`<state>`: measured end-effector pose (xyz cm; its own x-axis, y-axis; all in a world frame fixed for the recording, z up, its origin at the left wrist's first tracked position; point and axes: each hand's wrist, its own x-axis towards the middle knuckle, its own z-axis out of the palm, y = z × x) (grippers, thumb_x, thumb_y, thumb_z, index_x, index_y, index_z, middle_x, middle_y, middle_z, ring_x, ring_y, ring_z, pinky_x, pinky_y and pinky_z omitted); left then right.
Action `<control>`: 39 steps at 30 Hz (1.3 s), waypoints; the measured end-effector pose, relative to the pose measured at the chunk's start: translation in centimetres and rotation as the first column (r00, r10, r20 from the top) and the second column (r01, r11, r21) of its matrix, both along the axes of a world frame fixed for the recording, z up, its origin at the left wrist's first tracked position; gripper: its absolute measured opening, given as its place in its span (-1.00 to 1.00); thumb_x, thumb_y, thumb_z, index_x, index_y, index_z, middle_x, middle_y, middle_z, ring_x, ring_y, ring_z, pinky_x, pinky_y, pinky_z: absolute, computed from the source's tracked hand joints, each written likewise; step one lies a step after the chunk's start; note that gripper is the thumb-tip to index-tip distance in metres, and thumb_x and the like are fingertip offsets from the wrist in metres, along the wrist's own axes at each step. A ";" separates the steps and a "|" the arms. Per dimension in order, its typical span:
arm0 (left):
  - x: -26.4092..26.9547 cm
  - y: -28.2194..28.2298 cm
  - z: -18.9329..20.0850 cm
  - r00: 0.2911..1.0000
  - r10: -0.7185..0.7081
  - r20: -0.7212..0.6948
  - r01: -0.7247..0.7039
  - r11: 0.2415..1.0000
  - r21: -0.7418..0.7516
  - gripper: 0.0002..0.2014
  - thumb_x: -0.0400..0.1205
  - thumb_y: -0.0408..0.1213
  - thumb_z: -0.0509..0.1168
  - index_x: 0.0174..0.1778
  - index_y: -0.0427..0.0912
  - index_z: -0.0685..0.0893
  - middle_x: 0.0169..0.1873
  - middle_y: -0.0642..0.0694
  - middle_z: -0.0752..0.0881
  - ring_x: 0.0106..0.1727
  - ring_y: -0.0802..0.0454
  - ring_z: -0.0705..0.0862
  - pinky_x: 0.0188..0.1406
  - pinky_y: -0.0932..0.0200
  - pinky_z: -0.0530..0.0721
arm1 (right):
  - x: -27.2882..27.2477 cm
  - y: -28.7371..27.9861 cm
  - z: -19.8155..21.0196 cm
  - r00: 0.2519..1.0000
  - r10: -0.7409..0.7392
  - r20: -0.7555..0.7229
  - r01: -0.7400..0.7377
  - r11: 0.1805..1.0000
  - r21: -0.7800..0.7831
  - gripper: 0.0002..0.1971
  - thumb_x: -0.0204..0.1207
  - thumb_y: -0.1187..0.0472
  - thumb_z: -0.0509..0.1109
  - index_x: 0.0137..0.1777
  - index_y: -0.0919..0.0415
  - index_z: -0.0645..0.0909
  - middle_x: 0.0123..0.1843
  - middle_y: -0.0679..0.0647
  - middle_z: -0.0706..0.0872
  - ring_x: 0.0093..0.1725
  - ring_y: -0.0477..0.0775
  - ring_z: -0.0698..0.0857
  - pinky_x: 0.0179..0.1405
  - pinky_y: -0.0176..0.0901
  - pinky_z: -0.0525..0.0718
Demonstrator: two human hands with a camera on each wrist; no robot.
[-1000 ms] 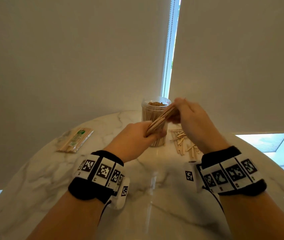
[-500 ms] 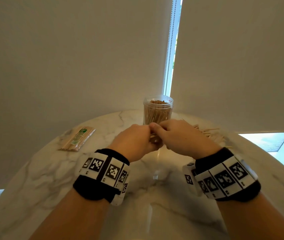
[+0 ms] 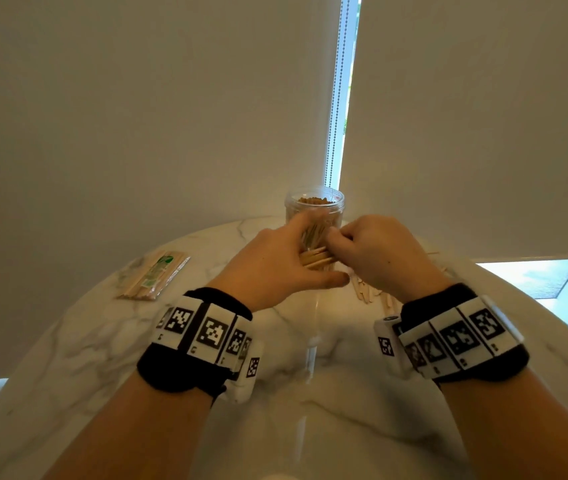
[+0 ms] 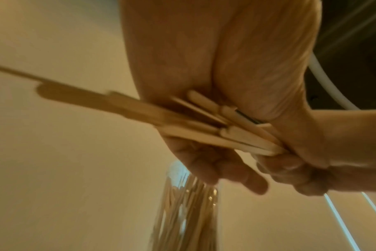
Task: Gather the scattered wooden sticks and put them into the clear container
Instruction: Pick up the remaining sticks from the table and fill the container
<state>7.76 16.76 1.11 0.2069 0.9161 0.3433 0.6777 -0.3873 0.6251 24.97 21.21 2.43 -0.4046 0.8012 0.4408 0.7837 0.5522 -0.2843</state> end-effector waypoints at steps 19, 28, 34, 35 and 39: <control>0.3 0.7 0.9 0.673 0.352 0.650 -0.340 0.928 -0.150 -0.47 0.82 0.09 0.04 -0.20 -0.24 0.66 -0.35 -0.18 0.79 -0.37 -0.07 0.83 -0.50 0.18 0.72 | -1.6 -1.5 0.4 0.959 -0.052 -0.277 0.038 0.998 -0.054 -0.43 0.76 -0.05 0.12 -0.51 0.13 0.53 -0.61 -0.02 0.43 -0.60 -0.08 0.41 -0.60 -0.34 0.28; -1.6 0.7 0.7 0.894 0.257 0.367 -0.257 0.965 -0.049 -0.55 0.73 0.15 0.23 -0.33 -0.09 0.68 -0.70 0.16 0.50 -0.67 0.26 0.41 -0.48 0.19 0.37 | -0.6 -1.1 0.7 0.976 0.152 -0.158 -0.153 0.988 0.010 -0.04 0.12 -0.56 0.36 0.46 -0.04 0.30 -0.22 -0.13 0.69 -0.34 -0.22 0.66 -0.39 -0.40 0.52; -1.4 0.4 0.7 0.954 0.237 0.182 -0.245 0.969 0.019 -0.44 0.72 0.24 0.16 -0.25 -0.11 0.85 -0.67 0.11 0.53 -0.61 0.25 0.45 -0.55 0.42 0.39 | -1.0 -1.5 0.1 0.961 -0.169 0.218 0.102 0.952 0.289 -0.64 0.59 -0.29 0.29 0.24 -0.13 0.63 -0.14 -0.09 0.60 -0.17 0.00 0.58 -0.44 -0.23 0.28; -1.3 0.5 0.6 0.956 0.246 0.162 -0.256 0.966 0.044 -0.42 0.71 0.25 0.17 -0.30 -0.14 0.83 -0.68 0.10 0.49 -0.61 0.23 0.44 -0.55 0.40 0.39 | -1.1 -1.7 -0.3 0.951 -0.225 0.213 0.165 0.949 0.268 -0.68 0.61 -0.26 0.30 0.16 -0.09 0.65 -0.08 -0.06 0.54 -0.10 0.04 0.54 -0.40 -0.24 0.29; -1.1 0.8 0.3 0.941 0.326 0.091 -0.335 0.936 0.109 -0.45 0.72 0.17 0.22 -0.44 -0.14 0.73 -0.72 0.09 0.48 -0.62 0.20 0.46 -0.57 0.35 0.36 | -2.0 -2.0 -1.7 0.907 -0.301 0.293 0.210 0.929 0.304 -0.80 0.65 -0.07 0.33 0.06 0.01 0.69 0.17 0.10 0.54 0.16 0.18 0.52 -0.09 -0.03 0.53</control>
<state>6.69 17.52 1.41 -0.1293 0.8794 0.4582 0.7366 -0.2242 0.6381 22.99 19.26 0.70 -0.3598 0.7717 0.5245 0.9305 0.3385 0.1403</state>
